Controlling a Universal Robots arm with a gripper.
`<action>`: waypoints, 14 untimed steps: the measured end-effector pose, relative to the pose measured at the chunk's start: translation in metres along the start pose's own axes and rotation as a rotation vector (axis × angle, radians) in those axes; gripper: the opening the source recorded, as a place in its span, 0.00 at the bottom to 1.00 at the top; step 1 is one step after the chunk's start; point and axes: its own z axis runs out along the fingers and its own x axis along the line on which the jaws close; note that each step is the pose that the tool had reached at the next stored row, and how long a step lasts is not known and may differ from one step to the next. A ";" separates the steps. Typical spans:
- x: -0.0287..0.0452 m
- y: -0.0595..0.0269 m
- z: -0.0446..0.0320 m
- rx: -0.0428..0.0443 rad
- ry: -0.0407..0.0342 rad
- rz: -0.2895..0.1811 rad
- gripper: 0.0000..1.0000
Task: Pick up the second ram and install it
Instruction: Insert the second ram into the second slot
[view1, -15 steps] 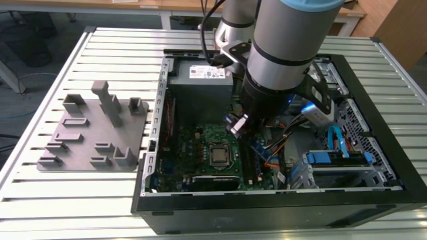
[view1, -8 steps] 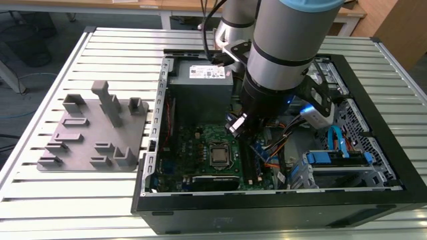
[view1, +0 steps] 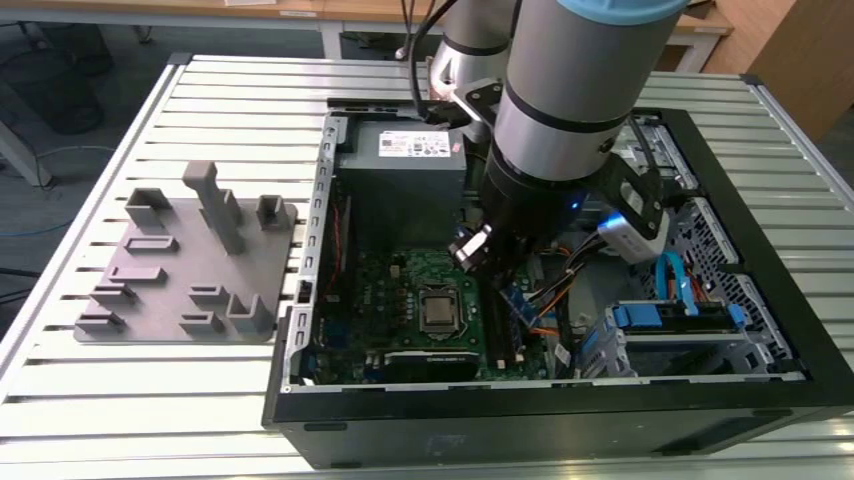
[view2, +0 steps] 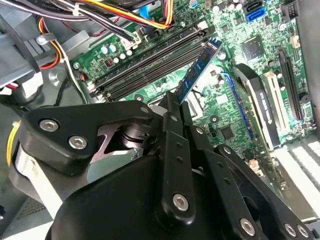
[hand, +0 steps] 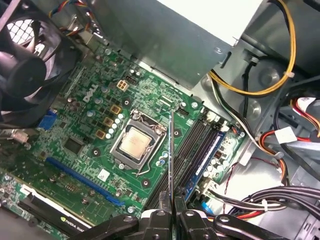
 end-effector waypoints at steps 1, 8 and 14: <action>0.0000 0.0000 0.0000 0.0002 -0.0002 0.008 0.14; 0.0000 0.0000 0.0003 0.0019 -0.0020 0.075 0.14; 0.0000 0.0000 0.0005 0.0028 -0.0036 0.122 0.14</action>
